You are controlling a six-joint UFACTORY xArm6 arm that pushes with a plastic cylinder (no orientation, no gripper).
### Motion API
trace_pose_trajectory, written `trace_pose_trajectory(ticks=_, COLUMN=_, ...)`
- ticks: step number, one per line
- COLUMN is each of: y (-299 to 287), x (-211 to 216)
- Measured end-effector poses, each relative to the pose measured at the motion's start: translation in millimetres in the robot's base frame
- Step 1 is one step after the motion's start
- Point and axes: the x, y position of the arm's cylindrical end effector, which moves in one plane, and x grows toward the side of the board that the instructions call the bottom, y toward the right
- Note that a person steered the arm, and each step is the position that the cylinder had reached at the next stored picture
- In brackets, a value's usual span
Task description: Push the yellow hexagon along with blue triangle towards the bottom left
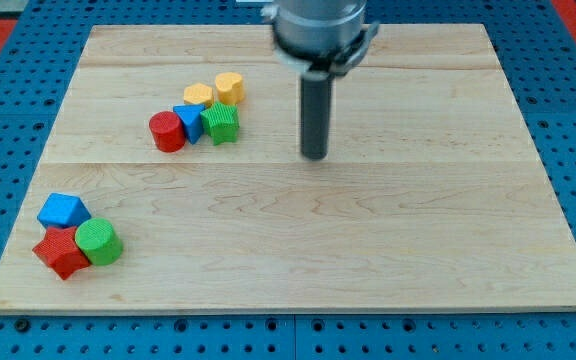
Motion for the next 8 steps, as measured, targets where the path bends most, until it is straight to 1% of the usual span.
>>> trace_pose_trajectory(ticks=1, y=-15, x=-94)
trace_pose_trajectory(ticks=2, y=-88, x=-137)
trace_pose_trajectory(ticks=3, y=-137, x=-127)
trace_pose_trajectory(ticks=5, y=-152, x=-57)
trace_pose_trajectory(ticks=6, y=-166, x=-31)
trace_pose_trajectory(ticks=8, y=-174, x=17)
